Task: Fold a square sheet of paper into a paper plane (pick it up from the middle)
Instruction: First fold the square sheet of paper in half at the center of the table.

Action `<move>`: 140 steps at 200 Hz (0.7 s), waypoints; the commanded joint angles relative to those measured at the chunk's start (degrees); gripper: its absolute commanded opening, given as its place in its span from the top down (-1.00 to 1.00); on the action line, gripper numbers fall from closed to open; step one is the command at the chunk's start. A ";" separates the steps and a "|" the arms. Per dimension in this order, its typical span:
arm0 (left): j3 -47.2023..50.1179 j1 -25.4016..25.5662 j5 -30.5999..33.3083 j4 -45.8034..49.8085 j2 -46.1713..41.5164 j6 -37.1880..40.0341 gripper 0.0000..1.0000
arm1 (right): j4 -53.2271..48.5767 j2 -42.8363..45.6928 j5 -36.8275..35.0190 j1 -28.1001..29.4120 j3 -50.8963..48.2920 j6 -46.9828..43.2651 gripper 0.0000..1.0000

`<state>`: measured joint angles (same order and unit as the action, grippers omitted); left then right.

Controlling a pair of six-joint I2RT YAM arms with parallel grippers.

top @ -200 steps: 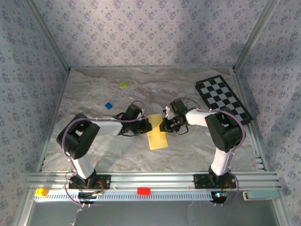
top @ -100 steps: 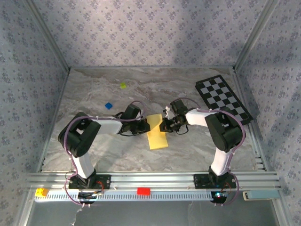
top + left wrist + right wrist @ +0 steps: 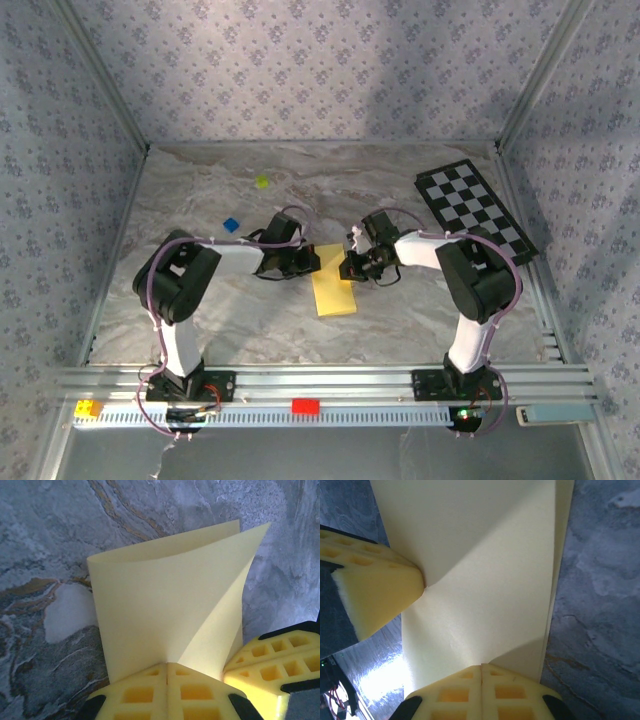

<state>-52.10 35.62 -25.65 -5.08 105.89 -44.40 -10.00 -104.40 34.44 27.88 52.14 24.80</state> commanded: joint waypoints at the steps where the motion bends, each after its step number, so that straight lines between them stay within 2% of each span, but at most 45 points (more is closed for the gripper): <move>1: 0.44 -0.24 0.78 2.59 1.38 0.15 1.00 | -7.93 -5.13 -11.42 -0.06 -4.22 -0.43 1.00; 48: -3.44 -1.91 -1.03 3.88 -0.04 -0.01 1.00 | -8.11 -4.93 -11.26 -0.47 -4.24 -0.67 1.00; 89: -5.50 -3.13 -2.56 5.06 4.02 0.86 1.00 | -7.86 -5.02 -11.18 -0.63 -4.35 -0.64 1.00; 140: -4.45 -3.77 0.40 5.14 6.12 -1.16 1.00 | -7.85 -5.11 -11.33 -0.71 -4.70 -0.88 1.00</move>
<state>-57.47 32.25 -27.73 -2.26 109.62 -44.58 -9.41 -104.36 34.85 27.70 51.77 24.77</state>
